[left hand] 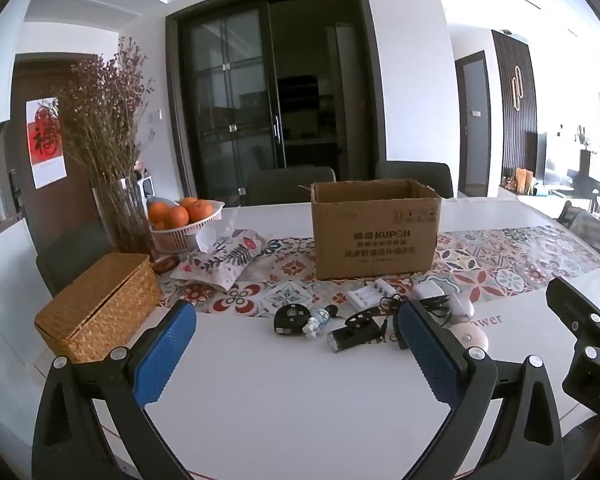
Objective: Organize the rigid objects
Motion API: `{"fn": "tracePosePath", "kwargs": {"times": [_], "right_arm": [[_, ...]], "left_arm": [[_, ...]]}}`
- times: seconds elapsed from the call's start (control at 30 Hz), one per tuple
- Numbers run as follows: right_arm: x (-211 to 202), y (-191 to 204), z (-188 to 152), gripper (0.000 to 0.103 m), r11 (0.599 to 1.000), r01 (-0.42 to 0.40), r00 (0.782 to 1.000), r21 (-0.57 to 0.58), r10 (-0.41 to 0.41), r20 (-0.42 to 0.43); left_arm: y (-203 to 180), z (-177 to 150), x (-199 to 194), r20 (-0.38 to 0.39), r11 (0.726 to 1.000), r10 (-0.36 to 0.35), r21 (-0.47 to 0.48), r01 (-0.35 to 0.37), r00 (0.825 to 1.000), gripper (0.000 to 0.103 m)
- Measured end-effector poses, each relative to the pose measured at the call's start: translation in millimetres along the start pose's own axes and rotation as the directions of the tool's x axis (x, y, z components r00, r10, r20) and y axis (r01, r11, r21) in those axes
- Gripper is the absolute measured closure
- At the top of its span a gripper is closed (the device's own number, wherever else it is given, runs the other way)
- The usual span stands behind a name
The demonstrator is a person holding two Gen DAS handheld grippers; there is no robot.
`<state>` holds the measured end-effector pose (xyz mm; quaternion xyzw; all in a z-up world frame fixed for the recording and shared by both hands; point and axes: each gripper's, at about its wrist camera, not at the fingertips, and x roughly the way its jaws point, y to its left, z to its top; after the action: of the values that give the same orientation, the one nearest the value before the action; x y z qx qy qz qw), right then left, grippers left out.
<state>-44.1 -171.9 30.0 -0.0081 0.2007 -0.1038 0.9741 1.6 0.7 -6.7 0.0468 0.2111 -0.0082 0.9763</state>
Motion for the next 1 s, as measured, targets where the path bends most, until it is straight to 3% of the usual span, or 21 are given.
{"fn": "tracePosePath", "kwargs": {"times": [1.0], "right_arm": [[3.3,-1.8,-1.3,0.001,1.0,-0.006,1.0,0.002,0.006,-0.011]], "left_arm": [[-1.3,-0.1,3.9,-0.024,1.0,-0.014,-0.001,0.014,1.0,0.0]]}}
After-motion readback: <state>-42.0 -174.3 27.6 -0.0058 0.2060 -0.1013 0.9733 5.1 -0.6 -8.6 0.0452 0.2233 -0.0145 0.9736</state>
